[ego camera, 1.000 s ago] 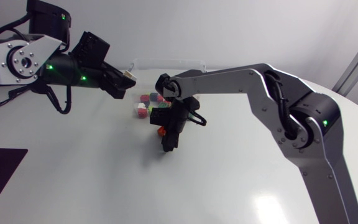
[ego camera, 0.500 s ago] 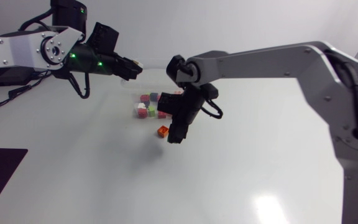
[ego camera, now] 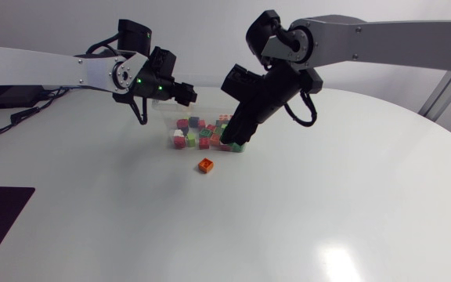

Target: Place the duplo bricks in the container

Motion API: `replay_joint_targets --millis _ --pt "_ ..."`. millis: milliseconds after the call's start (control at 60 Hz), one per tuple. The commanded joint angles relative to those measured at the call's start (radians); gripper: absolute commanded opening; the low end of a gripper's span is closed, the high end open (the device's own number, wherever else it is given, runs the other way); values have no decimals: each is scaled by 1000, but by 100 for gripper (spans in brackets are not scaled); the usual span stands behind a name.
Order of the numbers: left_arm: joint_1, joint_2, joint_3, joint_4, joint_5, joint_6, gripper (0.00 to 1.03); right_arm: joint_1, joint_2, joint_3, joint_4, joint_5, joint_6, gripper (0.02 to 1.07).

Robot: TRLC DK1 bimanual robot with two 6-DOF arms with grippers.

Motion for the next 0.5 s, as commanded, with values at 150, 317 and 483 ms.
replay_joint_targets --millis 150,317,483 --pt "-12 -105 -70 20 -9 -16 97 -62 -26 79 74 -17 119 26" --pt "-19 -279 -234 21 -9 -2 97 -89 -1 134 146 -15 197 26" --pt "-46 -401 -355 -22 -9 15 97 -94 48 209 197 -11 257 26"
